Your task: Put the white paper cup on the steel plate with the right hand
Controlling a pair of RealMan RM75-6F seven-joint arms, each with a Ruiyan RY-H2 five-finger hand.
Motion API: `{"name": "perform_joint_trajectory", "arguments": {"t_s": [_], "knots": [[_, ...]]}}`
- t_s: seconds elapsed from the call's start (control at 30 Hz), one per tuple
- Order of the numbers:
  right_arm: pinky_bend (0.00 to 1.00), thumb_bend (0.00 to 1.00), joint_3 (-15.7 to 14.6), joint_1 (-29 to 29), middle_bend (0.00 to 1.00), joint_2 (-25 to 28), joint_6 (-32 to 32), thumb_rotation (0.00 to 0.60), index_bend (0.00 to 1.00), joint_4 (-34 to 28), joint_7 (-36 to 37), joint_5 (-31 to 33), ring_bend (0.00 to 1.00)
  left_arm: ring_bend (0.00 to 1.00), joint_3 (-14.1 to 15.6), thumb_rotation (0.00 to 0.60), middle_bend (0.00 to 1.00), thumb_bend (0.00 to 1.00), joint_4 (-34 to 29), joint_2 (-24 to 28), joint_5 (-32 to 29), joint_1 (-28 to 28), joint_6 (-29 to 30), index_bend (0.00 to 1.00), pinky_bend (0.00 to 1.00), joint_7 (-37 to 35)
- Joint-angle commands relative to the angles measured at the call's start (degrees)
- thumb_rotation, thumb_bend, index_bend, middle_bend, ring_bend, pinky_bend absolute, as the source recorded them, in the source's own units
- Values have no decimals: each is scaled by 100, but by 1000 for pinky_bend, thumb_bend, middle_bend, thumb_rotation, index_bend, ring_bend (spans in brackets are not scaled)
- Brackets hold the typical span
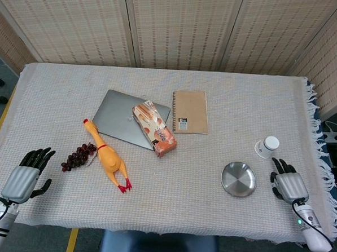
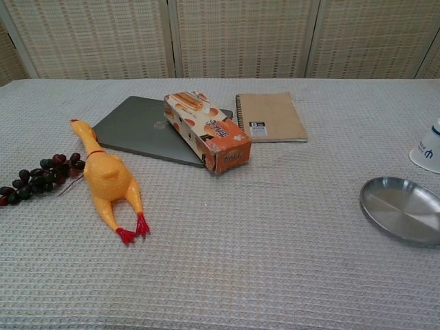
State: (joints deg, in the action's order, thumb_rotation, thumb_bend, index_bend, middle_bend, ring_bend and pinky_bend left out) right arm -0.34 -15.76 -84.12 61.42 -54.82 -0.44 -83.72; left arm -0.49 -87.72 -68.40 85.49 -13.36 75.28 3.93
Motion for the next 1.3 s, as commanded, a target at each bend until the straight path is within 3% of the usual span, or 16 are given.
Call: {"name": "perform_joint_trajectory", "arguments": {"t_s": [0.03, 0.23, 0.4, 0.53, 0.7, 0.77, 0.87, 0.93, 1.03, 1.2, 1.3], "knots": [[185, 262, 17, 20, 3, 4, 28, 600, 509, -8, -28, 31, 0, 0, 3, 600, 0, 410, -5, 2, 12, 5, 13, 0, 85, -2], [185, 262, -13, 91, 3, 230, 392, 600, 516, -447, 2, -134, 0, 0, 4, 600, 0, 409, -27, 16, 31, 14, 43, 0, 85, -24], [186, 262, -43, 66, 3, 557, 651, 600, 516, -1209, -2, -362, 0, 0, 13, 600, 0, 410, -46, 38, 59, 18, 58, 0, 85, -68], [189, 262, -24, -106, 3, 630, 548, 600, 516, -1644, -159, -466, 0, 0, 13, 600, 0, 410, -45, 60, 75, 14, 59, 0, 85, -117], [197, 262, 59, -388, 3, 421, 231, 600, 502, -1759, -494, -442, 0, 0, 18, 600, 0, 409, -70, 119, 103, 46, 124, 0, 86, -199], [208, 261, 91, -498, 3, 305, 61, 600, 439, -1685, -593, -386, 0, 0, 9, 600, 0, 409, -52, 133, 85, 45, 116, 0, 86, -227], [214, 262, 108, -591, 5, 246, -121, 600, 104, -1663, -780, -284, 0, 0, -5, 600, 0, 409, -47, 142, 78, 43, 122, 0, 86, -266], [212, 262, 102, -607, 2, 300, -146, 600, 2, -1746, -793, -263, 0, 0, -8, 600, 0, 410, -43, 148, 77, 44, 123, 0, 85, -284], [191, 262, 134, -597, 0, 510, -108, 600, 0, -1992, -748, -192, 0, 0, -3, 600, 0, 409, -27, 145, 92, 43, 124, 0, 85, -308], [167, 262, 453, -524, 0, 925, 274, 600, 0, -2239, -572, 53, 0, 0, 4, 600, 0, 410, -41, 145, 116, 42, 129, 0, 86, -305], [159, 262, 655, -623, 0, 1104, 25, 600, 0, -2178, -523, 436, 0, 0, 16, 600, 0, 410, -47, 142, 134, 37, 117, 0, 86, -301]]}}
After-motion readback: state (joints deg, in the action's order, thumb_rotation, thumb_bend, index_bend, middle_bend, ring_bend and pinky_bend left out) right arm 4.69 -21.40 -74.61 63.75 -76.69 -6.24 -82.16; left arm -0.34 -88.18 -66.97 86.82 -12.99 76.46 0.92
